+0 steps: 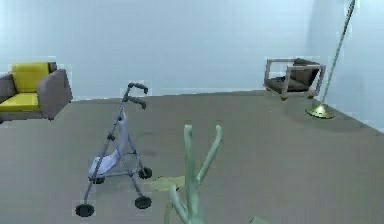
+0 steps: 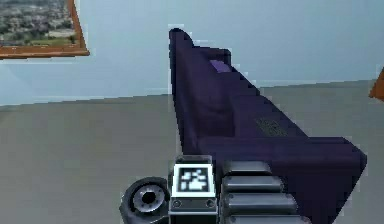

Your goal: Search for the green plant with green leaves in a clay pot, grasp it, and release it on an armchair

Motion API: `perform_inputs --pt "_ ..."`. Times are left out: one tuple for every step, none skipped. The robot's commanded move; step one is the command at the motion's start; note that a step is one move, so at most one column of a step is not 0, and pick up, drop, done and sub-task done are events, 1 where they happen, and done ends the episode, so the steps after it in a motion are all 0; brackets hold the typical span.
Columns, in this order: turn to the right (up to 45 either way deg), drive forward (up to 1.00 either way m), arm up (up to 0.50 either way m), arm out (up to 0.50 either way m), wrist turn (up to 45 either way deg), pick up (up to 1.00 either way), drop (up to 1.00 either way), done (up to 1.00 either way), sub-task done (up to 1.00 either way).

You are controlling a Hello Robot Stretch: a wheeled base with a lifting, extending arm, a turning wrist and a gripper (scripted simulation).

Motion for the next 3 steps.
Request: perform_inputs --pt "15.0 0.00 0.00 0.00 0.0 0.00 0.00 0.00 0.00" --pt "0.0 1.00 0.00 0.00 0.0 0.00 0.00 0.00 0.00" --pt "0.0 1.00 0.00 0.00 0.0 0.00 0.00 0.00 0.00"
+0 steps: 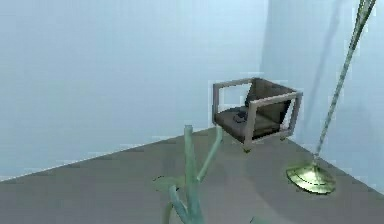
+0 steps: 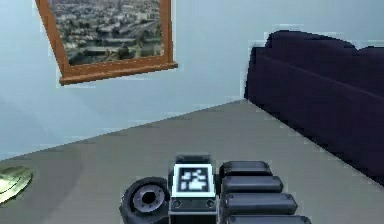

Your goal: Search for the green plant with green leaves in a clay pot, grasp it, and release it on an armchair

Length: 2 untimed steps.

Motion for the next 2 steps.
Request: perform_inputs --pt "0.0 1.00 0.00 0.00 0.0 0.00 0.00 0.00 0.00" --pt "0.0 0.70 0.00 0.00 0.0 0.00 0.00 0.00 0.00"
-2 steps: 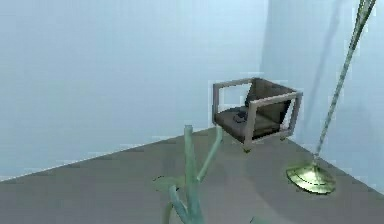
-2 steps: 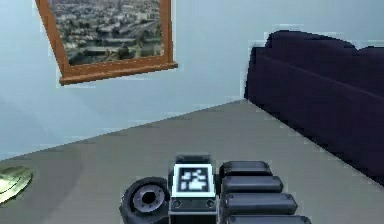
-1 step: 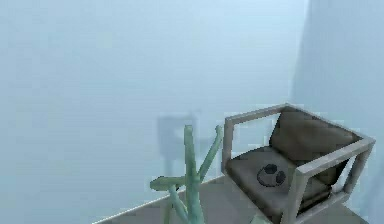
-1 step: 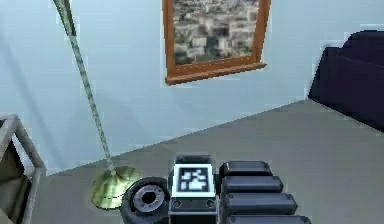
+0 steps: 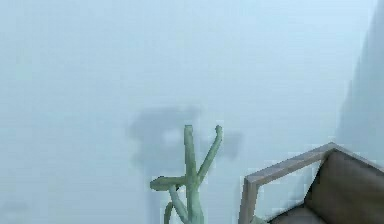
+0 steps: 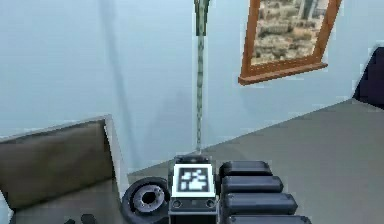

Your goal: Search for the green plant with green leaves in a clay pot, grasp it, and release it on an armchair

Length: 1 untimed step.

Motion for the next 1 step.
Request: perform_inputs --pt "21.0 0.00 0.00 0.00 0.0 0.00 0.00 0.00 0.00"
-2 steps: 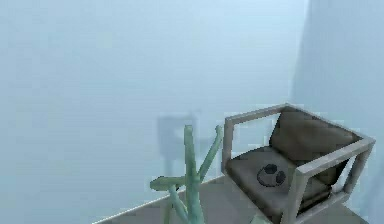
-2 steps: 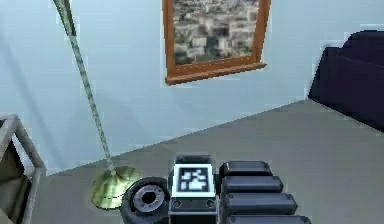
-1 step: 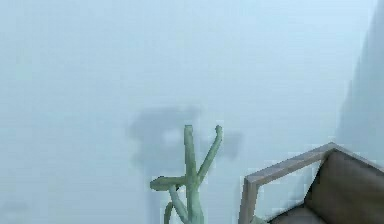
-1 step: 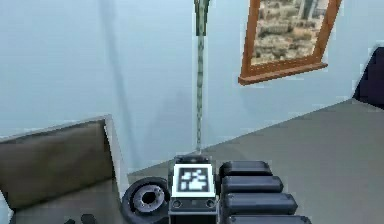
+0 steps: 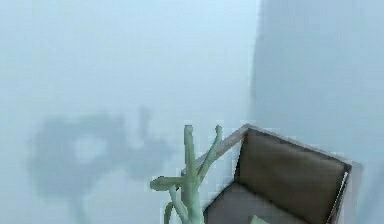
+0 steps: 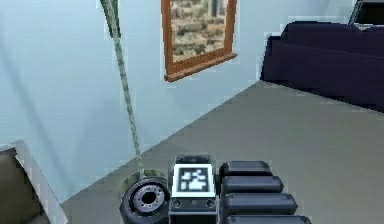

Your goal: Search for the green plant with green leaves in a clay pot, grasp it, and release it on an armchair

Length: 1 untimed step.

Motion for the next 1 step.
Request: perform_inputs --pt "-15.0 0.00 0.00 0.00 0.0 0.00 0.00 0.00 0.00"
